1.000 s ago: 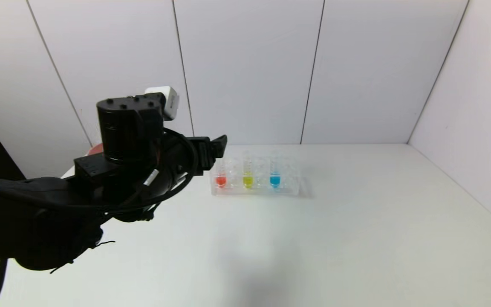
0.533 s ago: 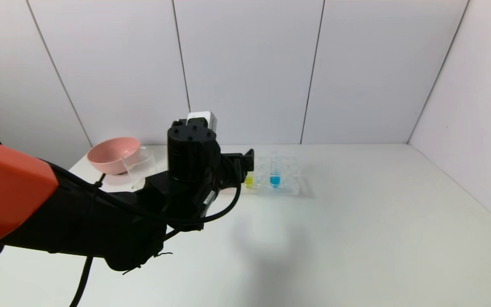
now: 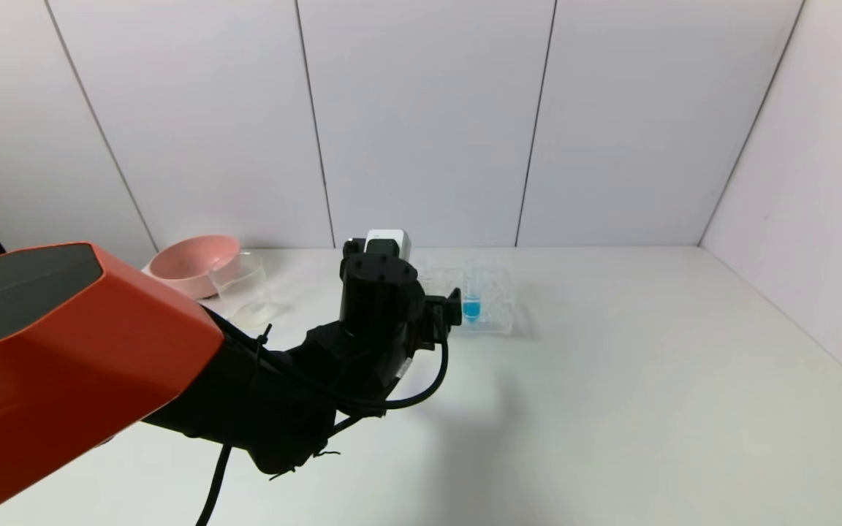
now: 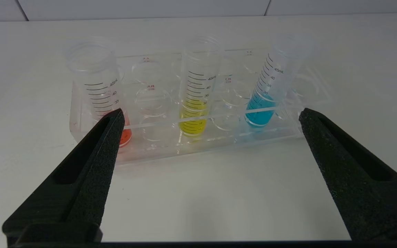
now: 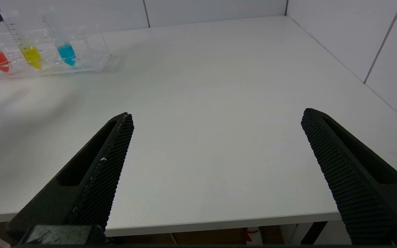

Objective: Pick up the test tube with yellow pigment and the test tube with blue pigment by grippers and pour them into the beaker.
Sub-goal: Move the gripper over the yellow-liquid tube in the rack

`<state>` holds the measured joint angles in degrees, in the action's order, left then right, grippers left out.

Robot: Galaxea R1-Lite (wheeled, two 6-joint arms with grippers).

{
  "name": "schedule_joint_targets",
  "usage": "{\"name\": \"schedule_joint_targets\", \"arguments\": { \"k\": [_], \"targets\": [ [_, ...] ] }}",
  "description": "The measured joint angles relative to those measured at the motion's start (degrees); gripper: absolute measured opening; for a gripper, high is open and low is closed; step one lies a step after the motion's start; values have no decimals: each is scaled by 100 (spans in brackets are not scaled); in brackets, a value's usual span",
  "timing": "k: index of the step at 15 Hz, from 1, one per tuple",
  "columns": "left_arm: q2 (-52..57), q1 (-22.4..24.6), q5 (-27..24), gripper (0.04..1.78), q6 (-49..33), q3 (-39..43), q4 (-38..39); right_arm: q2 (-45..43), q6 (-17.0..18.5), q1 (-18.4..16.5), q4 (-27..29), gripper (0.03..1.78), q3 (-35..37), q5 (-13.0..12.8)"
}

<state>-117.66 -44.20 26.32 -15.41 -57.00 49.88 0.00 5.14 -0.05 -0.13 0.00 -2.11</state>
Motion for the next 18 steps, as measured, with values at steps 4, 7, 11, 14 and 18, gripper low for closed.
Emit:
{"name": "schedule_joint_targets", "arguments": {
  "k": [4,7,11,14,18],
  "targets": [
    [-375,9,-2,178,41,-258,39,0,-2,5,0,177,0,0],
    [-640,72,-4,178,277,-529,35,0,0,5,0,177,0,0],
    [-846,283,-13,178,518,-862,48,0,0,5,0,177,0,0],
    [-1007,350,-22,178,666,-1185,48,0,0,5,0,177,0,0],
    [-1257,361,-37,178,701,-1487,50,0,0,5,2,177,0,0]
  ]
}}
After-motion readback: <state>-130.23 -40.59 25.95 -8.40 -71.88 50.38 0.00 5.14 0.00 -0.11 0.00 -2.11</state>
